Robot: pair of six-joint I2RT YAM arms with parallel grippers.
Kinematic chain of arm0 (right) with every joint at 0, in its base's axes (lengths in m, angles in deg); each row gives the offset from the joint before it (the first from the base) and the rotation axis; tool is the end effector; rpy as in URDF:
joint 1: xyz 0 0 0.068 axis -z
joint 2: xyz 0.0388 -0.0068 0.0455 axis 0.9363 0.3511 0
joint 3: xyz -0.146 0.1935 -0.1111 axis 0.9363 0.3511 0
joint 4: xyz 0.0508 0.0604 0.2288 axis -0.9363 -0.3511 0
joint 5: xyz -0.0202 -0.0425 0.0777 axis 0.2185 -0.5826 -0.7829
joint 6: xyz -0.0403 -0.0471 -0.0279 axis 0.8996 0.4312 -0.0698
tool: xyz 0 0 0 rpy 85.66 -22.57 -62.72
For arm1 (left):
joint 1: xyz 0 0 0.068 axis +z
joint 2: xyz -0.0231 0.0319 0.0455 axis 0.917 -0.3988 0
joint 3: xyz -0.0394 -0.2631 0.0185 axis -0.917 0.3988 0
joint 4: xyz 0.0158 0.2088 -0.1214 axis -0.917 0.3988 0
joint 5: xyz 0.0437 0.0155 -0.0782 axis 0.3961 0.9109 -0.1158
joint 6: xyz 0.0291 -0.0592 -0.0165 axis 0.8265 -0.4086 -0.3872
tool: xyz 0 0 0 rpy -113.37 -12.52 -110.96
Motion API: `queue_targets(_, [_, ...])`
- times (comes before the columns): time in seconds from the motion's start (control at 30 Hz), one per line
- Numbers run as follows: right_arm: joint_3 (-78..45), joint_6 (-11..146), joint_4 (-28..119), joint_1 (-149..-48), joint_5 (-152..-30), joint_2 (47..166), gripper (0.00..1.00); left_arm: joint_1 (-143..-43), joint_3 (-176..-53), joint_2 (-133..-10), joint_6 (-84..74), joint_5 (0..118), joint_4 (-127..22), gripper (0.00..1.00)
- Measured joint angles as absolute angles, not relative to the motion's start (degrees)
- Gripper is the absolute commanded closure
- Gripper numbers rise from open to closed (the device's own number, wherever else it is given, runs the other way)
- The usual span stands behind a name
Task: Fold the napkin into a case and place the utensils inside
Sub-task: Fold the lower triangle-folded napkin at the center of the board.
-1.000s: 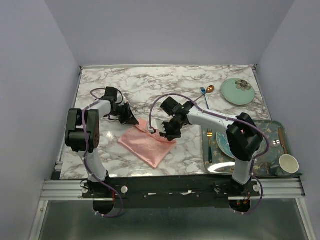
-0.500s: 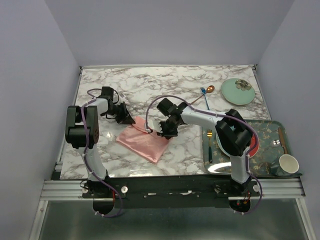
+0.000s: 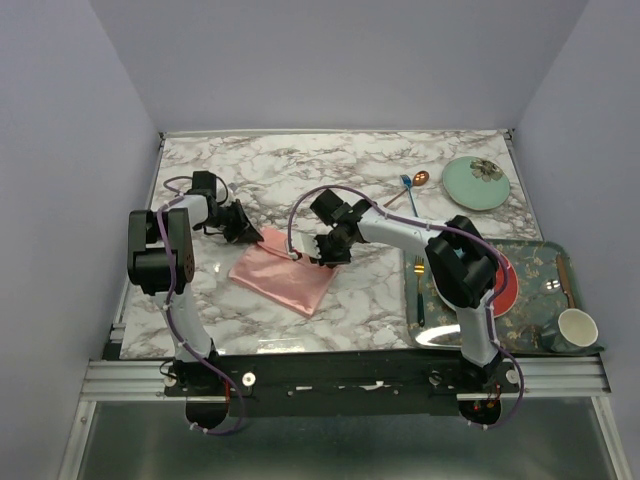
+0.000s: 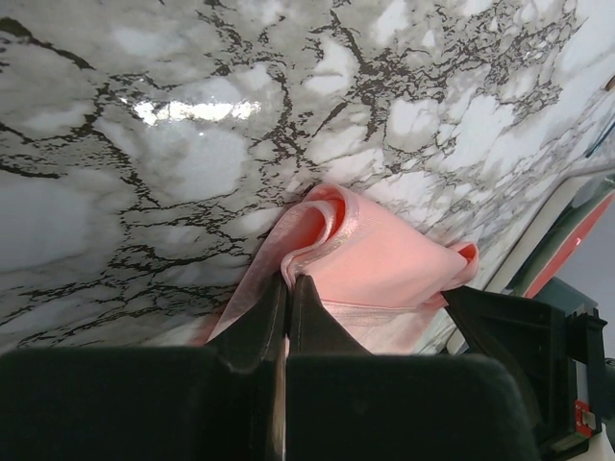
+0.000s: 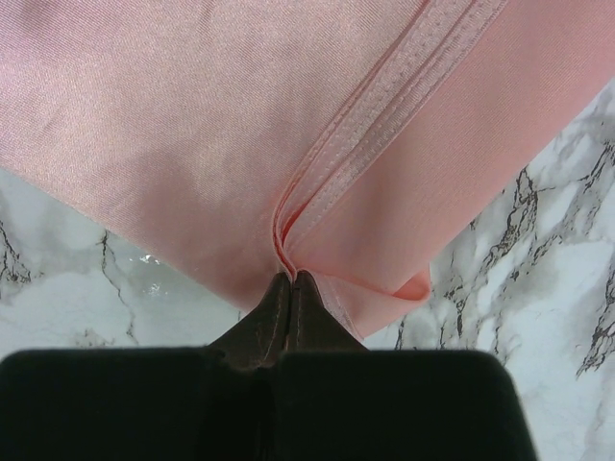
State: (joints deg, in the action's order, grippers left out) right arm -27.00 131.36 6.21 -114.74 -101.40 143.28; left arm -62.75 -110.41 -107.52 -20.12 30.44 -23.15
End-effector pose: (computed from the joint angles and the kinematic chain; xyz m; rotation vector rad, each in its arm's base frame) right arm 0.2708 0.2975 0.1554 -2.1991 1.6801 0.3862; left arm 0.3592 -0.0091 0.1305 -0.5723 2.7183 -0.9931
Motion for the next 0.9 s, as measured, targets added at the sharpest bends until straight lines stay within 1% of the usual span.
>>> queue_targets(0.03, [-27.0,131.5,6.2,-114.7,-101.4,143.3,0.99,-62.7,-110.4,-107.5,-20.1,30.4,-23.1,0.64])
queue_targets(0.07, [-27.0,131.9,6.3,-114.7,-101.4,143.3,0.99,-62.6,-110.4,-107.5,-20.0,30.4,-23.3,0.52])
queue_targets(0.1, [-27.0,132.0,6.3,-114.7,-101.3,143.3,0.99,-62.5,-110.1,-107.4,-20.1,30.4,-23.7,0.5])
queue_targets(0.17, [-27.0,132.5,6.5,-114.7,-101.3,143.3,0.99,-61.7,-108.0,-105.8,-21.4,28.6,-26.4,0.5])
queue_targets(0.23, [-27.0,133.0,6.7,-114.7,-101.1,143.3,0.99,-60.4,-104.2,-101.4,-22.0,28.5,-28.3,0.53])
queue_targets(0.27, [-27.0,133.1,6.7,-114.7,-101.1,143.3,0.99,-59.6,-102.5,-98.7,-22.8,28.3,-29.2,0.57])
queue_targets(0.33, [-27.0,133.4,6.7,-114.7,-101.1,143.3,0.99,-58.8,-100.4,-95.1,-24.3,27.9,-30.6,0.6])
queue_targets(0.37, [-27.0,133.5,6.7,-114.7,-101.1,143.3,0.99,-58.5,-99.0,-92.3,-25.4,27.3,-31.9,0.65])
queue_targets(0.43, [-27.0,133.8,6.7,-114.7,-101.2,143.3,0.99,-59.0,-97.7,-89.6,-27.0,26.8,-33.1,0.72])
queue_targets(0.47, [-27.0,133.9,6.7,-114.7,-101.2,143.3,0.99,-59.7,-96.6,-88.6,-27.8,26.5,-34.6,0.77])
queue_targets(0.53, [-27.0,134.0,6.7,-114.7,-101.2,143.3,0.99,-60.8,-93.9,-87.7,-29.7,26.0,-36.4,0.81])
queue_targets(0.57, [-27.0,134.0,6.7,-114.7,-101.2,143.3,0.99,-61.5,-92.1,-87.7,-30.5,25.8,-37.2,0.85])
queue_targets(0.63, [-27.0,134.0,6.7,-114.7,-101.2,143.3,0.99,-62.8,-89.5,-87.8,-31.9,25.6,-37.6,0.87])
queue_targets(0.73, [-27.0,134.1,6.6,-114.7,-101.2,143.3,0.99,-65.2,-86.3,-88.5,-34.0,25.6,-37.6,0.87])
queue_targets(0.9, [-27.0,134.4,6.5,-114.7,-101.2,143.2,0.99,-68.3,-86.2,-91.6,-36.1,26.1,-39.0,0.95])
